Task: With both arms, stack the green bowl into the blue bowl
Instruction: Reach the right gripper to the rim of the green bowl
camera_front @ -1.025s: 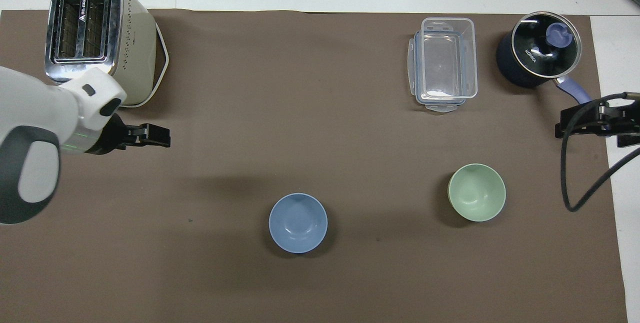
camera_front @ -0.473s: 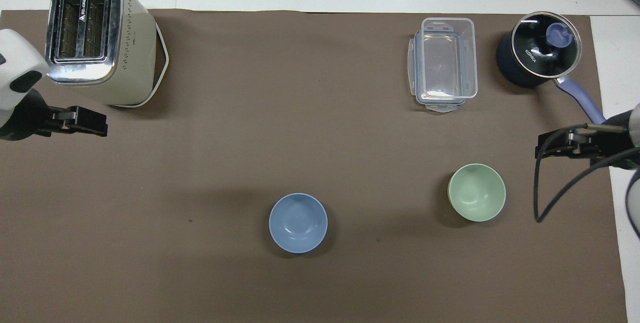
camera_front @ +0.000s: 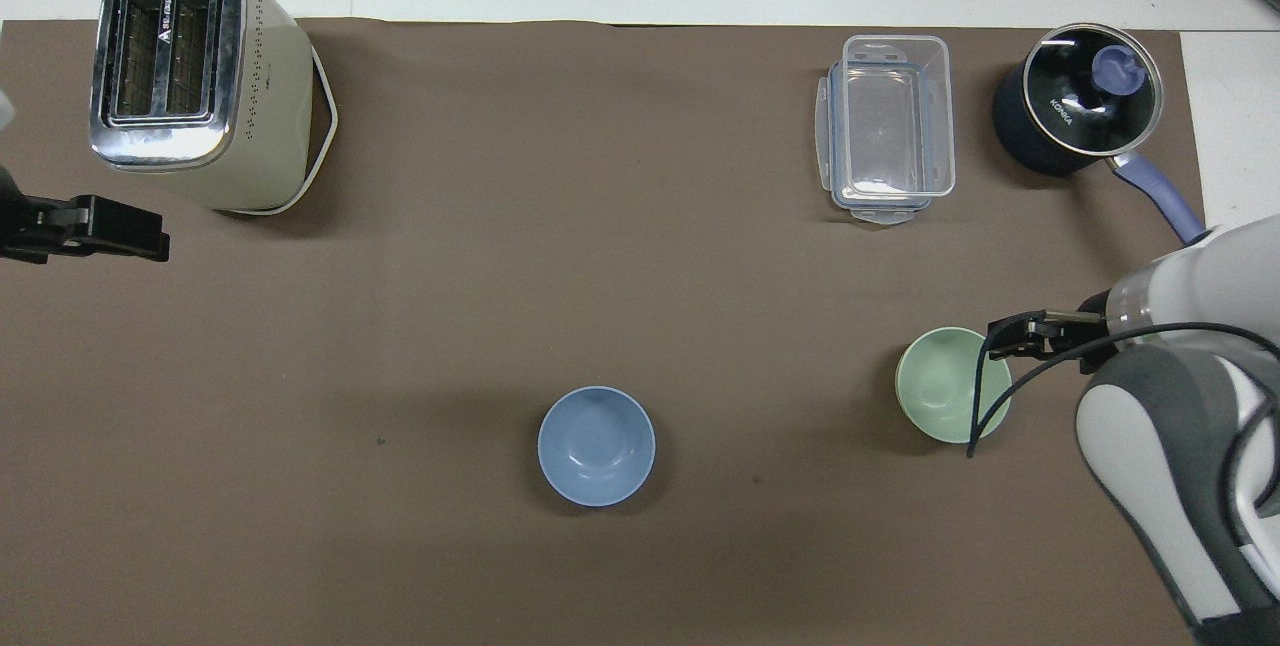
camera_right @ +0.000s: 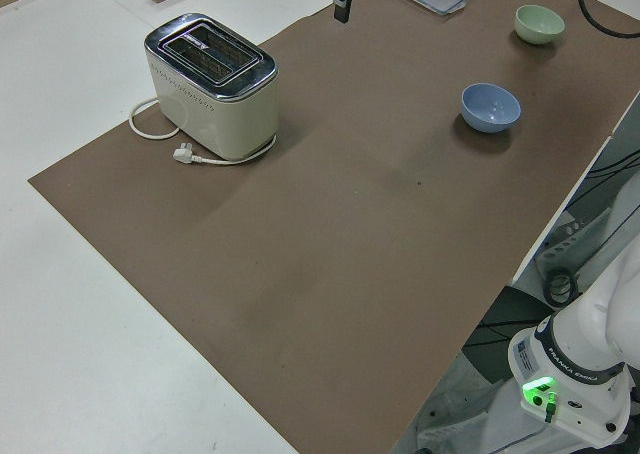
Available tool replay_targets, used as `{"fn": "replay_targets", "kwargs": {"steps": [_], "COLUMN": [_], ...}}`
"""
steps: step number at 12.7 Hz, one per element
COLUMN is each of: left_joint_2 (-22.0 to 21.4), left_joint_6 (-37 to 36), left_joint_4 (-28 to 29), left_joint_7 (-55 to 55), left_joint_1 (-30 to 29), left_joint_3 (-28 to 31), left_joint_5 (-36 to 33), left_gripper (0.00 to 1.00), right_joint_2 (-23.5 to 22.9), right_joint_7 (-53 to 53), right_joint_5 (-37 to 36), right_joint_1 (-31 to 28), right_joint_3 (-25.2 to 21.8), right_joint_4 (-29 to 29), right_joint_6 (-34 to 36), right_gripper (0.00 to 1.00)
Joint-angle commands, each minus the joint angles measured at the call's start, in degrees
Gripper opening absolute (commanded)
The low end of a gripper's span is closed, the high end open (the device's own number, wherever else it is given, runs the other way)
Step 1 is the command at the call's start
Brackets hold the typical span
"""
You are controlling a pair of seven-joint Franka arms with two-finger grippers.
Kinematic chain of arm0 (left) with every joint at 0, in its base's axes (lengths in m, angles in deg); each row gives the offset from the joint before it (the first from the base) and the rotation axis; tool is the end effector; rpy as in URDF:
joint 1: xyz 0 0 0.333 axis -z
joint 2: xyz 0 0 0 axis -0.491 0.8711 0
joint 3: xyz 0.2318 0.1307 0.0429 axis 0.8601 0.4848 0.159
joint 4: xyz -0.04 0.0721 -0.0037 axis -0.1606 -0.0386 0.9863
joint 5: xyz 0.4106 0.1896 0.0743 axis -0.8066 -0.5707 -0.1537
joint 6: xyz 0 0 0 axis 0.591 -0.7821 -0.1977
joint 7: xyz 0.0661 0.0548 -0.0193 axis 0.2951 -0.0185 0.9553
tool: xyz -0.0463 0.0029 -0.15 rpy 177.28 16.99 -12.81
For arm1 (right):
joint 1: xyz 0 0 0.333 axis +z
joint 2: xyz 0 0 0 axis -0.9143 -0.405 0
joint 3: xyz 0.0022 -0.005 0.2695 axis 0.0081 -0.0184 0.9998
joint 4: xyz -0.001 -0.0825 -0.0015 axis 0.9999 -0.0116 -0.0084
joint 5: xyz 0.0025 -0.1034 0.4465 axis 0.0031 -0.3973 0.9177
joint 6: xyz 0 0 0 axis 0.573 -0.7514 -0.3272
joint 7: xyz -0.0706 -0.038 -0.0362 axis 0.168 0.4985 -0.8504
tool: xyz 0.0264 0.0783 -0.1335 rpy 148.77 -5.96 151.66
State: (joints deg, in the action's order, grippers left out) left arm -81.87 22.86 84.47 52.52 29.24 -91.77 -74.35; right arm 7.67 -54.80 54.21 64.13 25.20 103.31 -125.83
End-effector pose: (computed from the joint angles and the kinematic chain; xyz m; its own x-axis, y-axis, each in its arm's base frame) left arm 0.6181 -0.0472 0.5378 0.9987 -0.0427 0.0279 -0.0430 -0.9990 0.0100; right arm 0.5581 -0.0134 0.2981 0.9821 -0.1642 -0.0923 -0.1635 -0.9864 0.0149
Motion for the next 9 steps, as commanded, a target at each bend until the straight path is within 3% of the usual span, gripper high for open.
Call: {"fn": "replay_targets", "kwargs": {"steps": [1,7,9], "left_joint_2": [-0.48,-0.48,-0.48], "left_joint_6": [-1.67,-1.67,-1.67], "left_joint_4": [-0.98,-0.89,-0.89], "left_joint_7": [0.10,0.10,0.10], "left_joint_1": [-0.71,-0.71,-0.71], "left_joint_3": [-0.56,-0.56,-0.56], "left_joint_5": [-1.13,-1.13,-1.13], "left_gripper": [1.00,1.00,1.00], "right_joint_2": [1.39,-4.84,-5.20], "right_joint_7": [-3.62,-8.63,-9.60], "right_joint_5": [0.64,0.64,0.64], "right_joint_1": [-1.44,-3.72,-3.99], "right_joint_3": [0.07,0.07,0.07], "right_joint_4": [8.96,13.38,13.29], "right_joint_6": [-10.20,-21.28,-21.83], "right_gripper": [1.00,1.00,0.99]}}
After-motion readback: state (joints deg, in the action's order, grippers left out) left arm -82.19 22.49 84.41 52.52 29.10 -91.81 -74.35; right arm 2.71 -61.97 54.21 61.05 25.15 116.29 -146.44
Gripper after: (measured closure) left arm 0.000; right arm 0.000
